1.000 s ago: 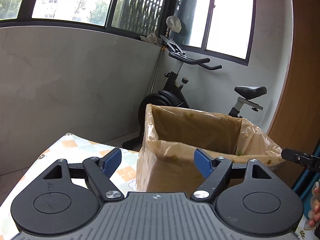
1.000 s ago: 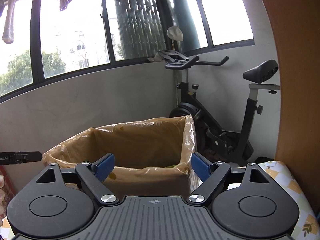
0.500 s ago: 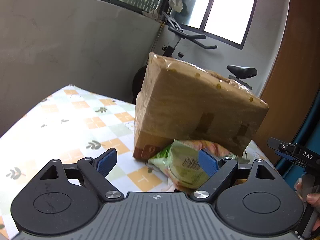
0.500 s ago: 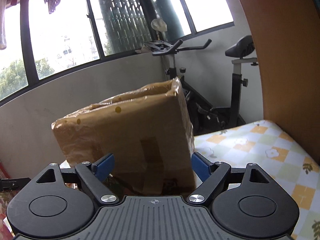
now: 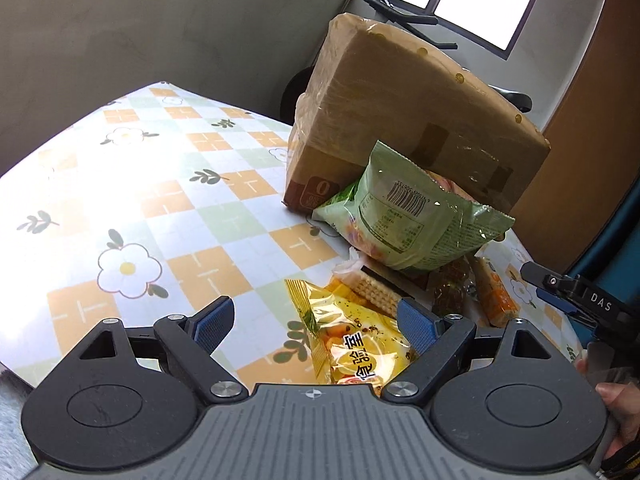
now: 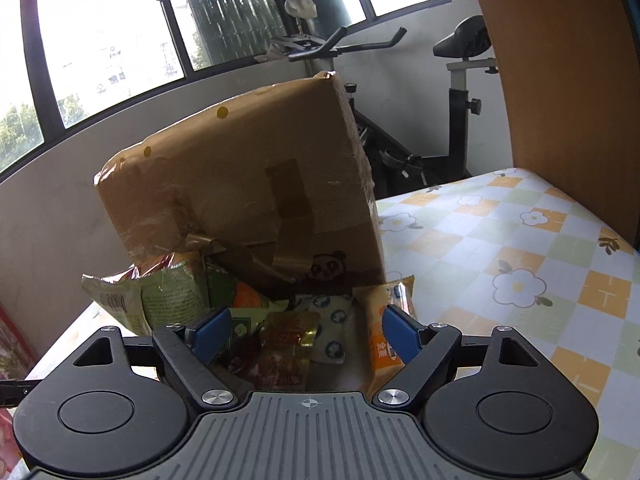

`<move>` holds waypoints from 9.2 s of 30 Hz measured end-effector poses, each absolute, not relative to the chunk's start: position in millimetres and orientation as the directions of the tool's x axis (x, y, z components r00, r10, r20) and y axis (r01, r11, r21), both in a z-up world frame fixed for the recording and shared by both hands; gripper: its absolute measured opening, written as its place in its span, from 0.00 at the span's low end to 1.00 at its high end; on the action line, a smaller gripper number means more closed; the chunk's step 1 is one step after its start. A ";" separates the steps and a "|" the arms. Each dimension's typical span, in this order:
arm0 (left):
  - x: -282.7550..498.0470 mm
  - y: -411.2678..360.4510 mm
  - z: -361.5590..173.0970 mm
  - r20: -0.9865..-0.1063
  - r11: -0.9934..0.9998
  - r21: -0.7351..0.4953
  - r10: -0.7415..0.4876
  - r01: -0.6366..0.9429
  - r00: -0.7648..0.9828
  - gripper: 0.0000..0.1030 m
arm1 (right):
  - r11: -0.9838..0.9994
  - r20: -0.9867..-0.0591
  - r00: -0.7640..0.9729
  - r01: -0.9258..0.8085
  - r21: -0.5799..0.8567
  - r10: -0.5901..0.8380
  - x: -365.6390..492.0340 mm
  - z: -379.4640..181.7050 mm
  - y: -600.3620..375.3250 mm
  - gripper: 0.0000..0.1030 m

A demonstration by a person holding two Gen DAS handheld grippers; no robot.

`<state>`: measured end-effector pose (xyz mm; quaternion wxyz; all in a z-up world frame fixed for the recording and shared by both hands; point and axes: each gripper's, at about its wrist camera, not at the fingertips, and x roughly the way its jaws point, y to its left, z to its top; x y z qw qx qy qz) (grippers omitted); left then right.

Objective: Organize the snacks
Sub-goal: 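Move both open tools back from the box to the snack pile, then grasp the yellow chip bag with the left tool while the right tool grasps a small clear candy, then carry the yellow bag and clear candy over the box with both tools, then open both tools to drop the yellow bag and candy into the box, then move both open tools back to the snack pile, then grasp a yellow wrapped cake with the left tool while the right tool grasps an orange-white bar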

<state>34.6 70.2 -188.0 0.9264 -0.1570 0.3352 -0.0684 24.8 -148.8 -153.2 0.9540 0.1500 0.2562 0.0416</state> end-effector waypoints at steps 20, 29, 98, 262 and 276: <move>41.0 46.0 -217.8 -0.644 0.909 -0.412 -0.342 0.066 0.684 0.87 | 0.967 -0.535 0.832 -0.003 0.254 0.143 21.9 -173.9 -139.6 0.74; 41.6 43.8 -219.2 -0.637 0.901 -0.425 -0.366 0.088 0.679 0.77 | 0.969 -0.565 0.802 -0.064 0.238 0.191 22.4 -181.2 -119.9 0.72; 21.4 68.7 -203.1 -0.579 0.957 -0.286 -0.134 -0.047 0.804 0.63 | 0.983 -0.700 0.690 -0.115 0.145 0.184 13.4 -184.3 -104.8 0.41; 91.7 30.0 -219.6 -0.638 0.994 -0.038 -0.102 0.101 0.764 0.90 | 0.999 -0.634 0.772 -0.047 0.012 0.043 104.3 -217.3 -173.1 0.38; 96.1 13.1 -215.5 -0.670 0.975 -0.006 -0.170 0.224 0.722 0.46 | 0.997 -0.626 0.777 -0.049 0.053 0.071 104.9 -217.7 -182.1 0.38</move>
